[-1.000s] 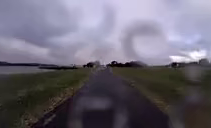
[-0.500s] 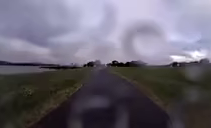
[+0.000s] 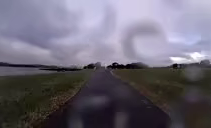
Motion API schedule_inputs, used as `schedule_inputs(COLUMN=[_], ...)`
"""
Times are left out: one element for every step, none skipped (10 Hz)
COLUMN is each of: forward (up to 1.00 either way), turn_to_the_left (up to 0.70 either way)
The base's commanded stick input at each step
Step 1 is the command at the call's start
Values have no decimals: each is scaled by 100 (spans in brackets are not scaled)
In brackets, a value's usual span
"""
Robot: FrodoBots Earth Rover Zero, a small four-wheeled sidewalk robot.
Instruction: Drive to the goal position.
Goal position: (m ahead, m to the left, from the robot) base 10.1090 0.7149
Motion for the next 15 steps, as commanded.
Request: schedule_inputs(forward=[70,70,70,70,70,70,70,70,70,70,70,70,70,70,70], turn_to_the_left=[0,0,0,0,0,0,0,0,0,0,0,0,0,0,0])
